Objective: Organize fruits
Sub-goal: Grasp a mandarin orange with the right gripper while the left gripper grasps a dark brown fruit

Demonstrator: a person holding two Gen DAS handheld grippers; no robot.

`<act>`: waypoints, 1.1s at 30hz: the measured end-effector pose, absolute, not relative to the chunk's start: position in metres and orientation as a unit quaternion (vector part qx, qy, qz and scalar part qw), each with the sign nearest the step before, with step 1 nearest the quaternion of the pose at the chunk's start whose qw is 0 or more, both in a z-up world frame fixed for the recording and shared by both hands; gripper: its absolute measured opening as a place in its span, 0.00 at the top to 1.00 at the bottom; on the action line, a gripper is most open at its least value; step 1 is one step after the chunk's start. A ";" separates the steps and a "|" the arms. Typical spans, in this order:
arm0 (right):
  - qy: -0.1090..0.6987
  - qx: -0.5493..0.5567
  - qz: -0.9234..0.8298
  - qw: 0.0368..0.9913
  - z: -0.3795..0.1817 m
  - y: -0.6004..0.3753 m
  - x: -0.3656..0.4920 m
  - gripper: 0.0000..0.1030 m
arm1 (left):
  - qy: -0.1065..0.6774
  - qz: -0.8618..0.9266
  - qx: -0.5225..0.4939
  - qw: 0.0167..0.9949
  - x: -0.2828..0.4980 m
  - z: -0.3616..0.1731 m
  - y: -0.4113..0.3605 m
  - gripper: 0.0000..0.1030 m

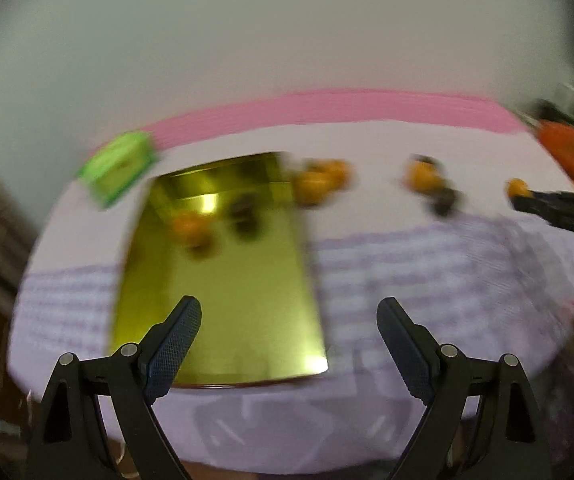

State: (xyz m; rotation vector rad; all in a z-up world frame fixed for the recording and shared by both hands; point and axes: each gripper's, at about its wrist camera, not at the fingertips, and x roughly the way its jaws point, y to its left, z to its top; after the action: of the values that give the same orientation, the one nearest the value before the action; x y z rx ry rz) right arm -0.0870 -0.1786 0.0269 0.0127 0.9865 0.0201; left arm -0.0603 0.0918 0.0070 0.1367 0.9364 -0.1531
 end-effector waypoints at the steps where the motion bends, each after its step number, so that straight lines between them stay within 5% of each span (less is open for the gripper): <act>1: 0.472 0.007 -0.002 0.881 0.025 -0.189 -0.093 0.69 | 0.455 -0.099 0.060 0.883 -0.058 0.009 0.080 0.13; 8: 0.456 0.015 -0.015 0.890 0.011 -0.209 -0.109 0.69 | 0.467 -0.198 0.008 0.862 -0.005 0.011 0.008 0.13; 23: 0.450 0.053 -0.007 0.891 -0.005 -0.232 -0.107 0.69 | 0.529 -0.217 0.066 0.818 0.086 -0.056 -0.079 0.15; 26: 0.449 0.053 -0.004 0.892 -0.007 -0.230 -0.106 0.69 | 0.539 -0.228 0.039 0.810 0.095 -0.067 -0.076 0.24; 29: 0.447 0.049 -0.003 0.893 -0.008 -0.229 -0.105 0.69 | 0.537 -0.237 0.017 0.810 0.098 -0.071 -0.071 0.56; 33: 0.443 0.048 -0.002 0.895 -0.009 -0.231 -0.107 0.68 | 0.535 -0.238 0.026 0.810 0.087 -0.069 -0.072 0.59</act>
State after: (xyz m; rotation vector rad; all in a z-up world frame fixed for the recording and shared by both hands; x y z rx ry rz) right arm -0.1068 -0.2306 -0.0086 0.0993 0.9191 -0.0038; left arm 0.0869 -0.0724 -0.0691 0.0561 1.1438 -0.5093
